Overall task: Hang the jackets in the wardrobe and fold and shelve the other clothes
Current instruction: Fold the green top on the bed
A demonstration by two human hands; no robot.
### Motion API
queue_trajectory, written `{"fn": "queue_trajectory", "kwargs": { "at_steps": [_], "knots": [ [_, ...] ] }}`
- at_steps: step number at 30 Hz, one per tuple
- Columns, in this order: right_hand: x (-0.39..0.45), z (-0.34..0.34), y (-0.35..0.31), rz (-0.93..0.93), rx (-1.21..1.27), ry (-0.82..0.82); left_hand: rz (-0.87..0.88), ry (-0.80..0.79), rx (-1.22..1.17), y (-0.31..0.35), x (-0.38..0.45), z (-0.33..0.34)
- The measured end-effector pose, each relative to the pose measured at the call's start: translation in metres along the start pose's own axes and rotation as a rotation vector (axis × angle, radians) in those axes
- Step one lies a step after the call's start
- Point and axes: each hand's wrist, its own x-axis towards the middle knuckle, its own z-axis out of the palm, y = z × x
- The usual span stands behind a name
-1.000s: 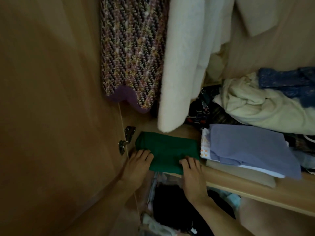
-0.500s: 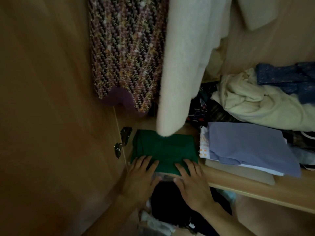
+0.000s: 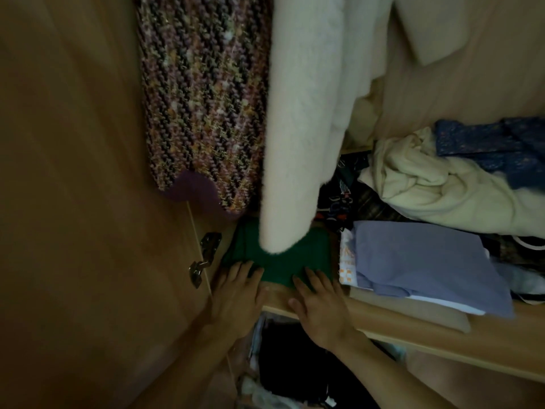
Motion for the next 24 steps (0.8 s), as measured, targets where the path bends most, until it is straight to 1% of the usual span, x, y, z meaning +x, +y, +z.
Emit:
{"fn": "queue_trajectory", "kwargs": {
  "at_steps": [2,4,7,9,10,14,18,24],
  "knots": [
    [-0.01,0.005,-0.002,-0.018,-0.028,-0.019,-0.037,0.031,-0.041,0.002,-0.009,-0.002],
    [-0.011,0.007,-0.002,-0.017,-0.012,-0.023,-0.062,-0.02,-0.073,0.0,-0.01,-0.004],
    [-0.001,0.003,-0.003,-0.014,0.011,-0.037,-0.062,-0.225,-0.108,-0.005,-0.006,-0.008],
    [0.004,-0.001,-0.002,0.012,0.059,-0.116,-0.063,-0.3,-0.138,-0.007,-0.005,-0.009],
    [0.004,-0.003,-0.003,0.028,0.066,-0.133,-0.056,-0.303,-0.132,-0.007,-0.006,-0.011],
    [-0.012,-0.013,-0.008,0.038,0.035,-0.105,-0.001,-0.224,-0.102,-0.009,-0.022,-0.023],
    [-0.03,-0.032,-0.013,0.062,0.029,-0.104,0.039,-0.137,-0.144,-0.013,-0.039,-0.035],
    [-0.068,-0.053,-0.025,0.054,0.017,-0.081,0.052,-0.133,-0.135,-0.002,-0.07,-0.059]
  ]
}}
